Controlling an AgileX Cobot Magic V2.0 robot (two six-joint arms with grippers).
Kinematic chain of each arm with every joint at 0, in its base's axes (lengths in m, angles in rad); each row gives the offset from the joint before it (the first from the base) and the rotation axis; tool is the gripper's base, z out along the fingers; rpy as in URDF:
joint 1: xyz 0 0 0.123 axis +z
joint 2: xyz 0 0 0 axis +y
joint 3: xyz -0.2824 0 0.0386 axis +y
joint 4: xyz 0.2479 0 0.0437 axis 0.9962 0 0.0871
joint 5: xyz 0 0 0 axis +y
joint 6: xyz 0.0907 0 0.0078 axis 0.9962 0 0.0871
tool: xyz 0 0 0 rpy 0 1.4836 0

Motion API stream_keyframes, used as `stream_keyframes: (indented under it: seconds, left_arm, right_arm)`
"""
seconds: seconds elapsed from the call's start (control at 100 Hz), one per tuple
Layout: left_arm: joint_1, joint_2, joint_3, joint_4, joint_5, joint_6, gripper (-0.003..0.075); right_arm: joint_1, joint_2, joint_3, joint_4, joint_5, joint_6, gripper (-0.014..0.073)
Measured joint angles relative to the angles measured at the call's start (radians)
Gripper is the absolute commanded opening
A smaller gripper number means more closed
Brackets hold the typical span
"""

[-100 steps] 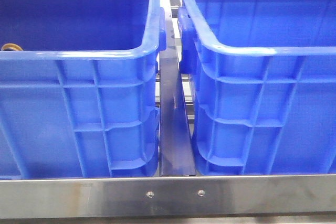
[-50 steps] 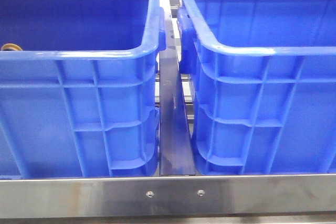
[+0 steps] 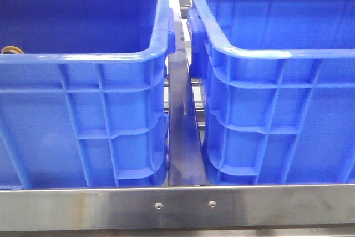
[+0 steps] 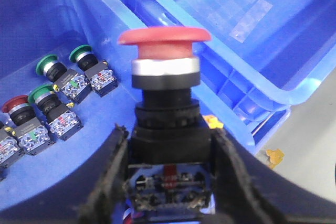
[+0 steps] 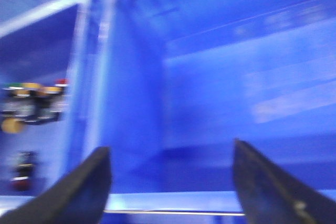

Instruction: Pick red and yellow buttons and place in box

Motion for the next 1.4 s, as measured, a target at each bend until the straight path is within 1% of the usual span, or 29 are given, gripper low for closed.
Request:
stream_keyframes:
  seconds: [0.1,0.13,0.23,0.36,0.43,0.5,0.6,0.72,0.92,1.13,1.33,1.4]
  left_arm:
    - [0.000,0.000,0.000,0.000,0.000,0.000,-0.0019]
    - [0.000,0.000,0.000,0.000,0.000,0.000,-0.0019]
    - [0.000,0.000,0.000,0.000,0.000,0.000,-0.0019]
    - [0.000,0.000,0.000,0.000,0.000,0.000,-0.0019]
    - [0.000,0.000,0.000,0.000,0.000,0.000,-0.0019]
    - [0.000,0.000,0.000,0.000,0.000,0.000,-0.0019]
    - [0.000,0.000,0.000,0.000,0.000,0.000,-0.0019]
    - [0.000,0.000,0.000,0.000,0.000,0.000,-0.0019]
    - [0.000,0.000,0.000,0.000,0.000,0.000,-0.0019]
    - [0.000,0.000,0.000,0.000,0.000,0.000,-0.0019]
    - [0.000,0.000,0.000,0.002,0.000,0.000,-0.0019]
    - [0.000,0.000,0.000,0.002,0.000,0.000,-0.0019]
  right_arm:
    - [0.000,0.034,0.000,0.151,0.000,-0.103,0.0572]
    - [0.000,0.049,0.000,0.220,0.000,-0.146,0.0572]
    - [0.000,0.117,0.000,0.435,0.021,-0.330,0.0572]
    - [0.000,0.238,0.000,0.717,0.099,-0.547,0.0572]
    - [0.008,0.305,-0.005,0.829,0.138,-0.645,0.0572]
    - [0.035,0.367,-0.016,0.900,0.147,-0.712,0.0572]
    - [0.110,0.445,-0.054,0.939,0.147,-0.763,0.0572]
    - [0.214,0.536,-0.124,0.951,0.147,-0.792,0.0572]
    - [0.345,0.684,-0.256,0.957,0.147,-0.800,0.0572]
    - [0.419,0.812,-0.374,0.959,0.143,-0.802,0.0572]
    - [0.463,0.902,-0.448,0.959,0.142,-0.802,0.0569]
    - [0.475,0.923,-0.464,0.959,0.142,-0.802,0.0531]
